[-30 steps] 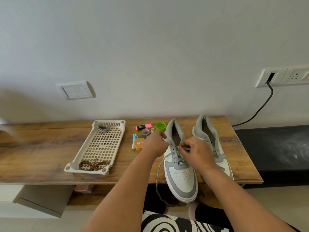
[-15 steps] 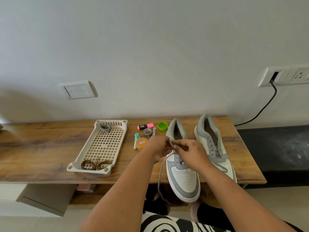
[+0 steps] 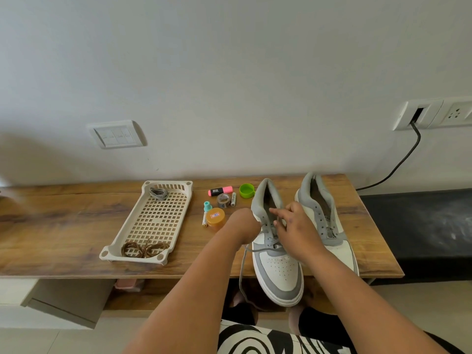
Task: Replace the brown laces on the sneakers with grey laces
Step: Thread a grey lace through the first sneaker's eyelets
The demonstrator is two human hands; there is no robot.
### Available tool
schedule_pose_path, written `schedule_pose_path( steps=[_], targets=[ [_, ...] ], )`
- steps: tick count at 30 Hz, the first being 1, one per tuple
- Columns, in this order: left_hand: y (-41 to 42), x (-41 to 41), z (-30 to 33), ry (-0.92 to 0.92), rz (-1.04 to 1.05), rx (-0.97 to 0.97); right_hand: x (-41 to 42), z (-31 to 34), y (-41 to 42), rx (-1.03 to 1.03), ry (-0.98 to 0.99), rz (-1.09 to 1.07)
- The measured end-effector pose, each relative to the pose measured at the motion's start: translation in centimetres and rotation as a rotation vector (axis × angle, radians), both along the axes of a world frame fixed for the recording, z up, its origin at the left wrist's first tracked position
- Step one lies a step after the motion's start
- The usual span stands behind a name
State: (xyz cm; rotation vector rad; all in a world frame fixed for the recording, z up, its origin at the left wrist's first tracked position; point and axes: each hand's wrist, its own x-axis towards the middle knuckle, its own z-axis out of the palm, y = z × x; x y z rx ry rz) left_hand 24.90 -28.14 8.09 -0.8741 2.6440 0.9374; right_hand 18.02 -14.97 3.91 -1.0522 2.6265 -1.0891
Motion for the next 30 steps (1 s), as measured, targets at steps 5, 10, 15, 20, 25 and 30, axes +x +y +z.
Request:
schedule_pose_path(
  steps=[5,10,15,20,25,30],
  targets=[
    [0.0,-0.4,-0.6,-0.046,-0.056,-0.107,-0.1,-0.3,0.2,0.042,-0.039,0.018],
    [0.1,-0.6,-0.8,-0.102,-0.081,-0.188,0.0,-0.7,0.0,0.072,-0.05,0.028],
    [0.4,-0.9,-0.3,-0.139,-0.111,-0.268,0.1,-0.8,-0.1,0.066,-0.037,0.038],
    [1.0,-1.2,0.0,-0.13,-0.147,-0.349,0.0,-0.8,0.1,0.053,-0.04,0.04],
    [0.9,-1.1,-0.2,-0.11,-0.14,-0.377,-0.2,-1.1,0.0,0.092,-0.032,0.044],
    [1.1,-1.1,0.3,-0.135,-0.143,-0.355,-0.2,-1.3,-0.1,0.104,-0.039,0.053]
  ],
)
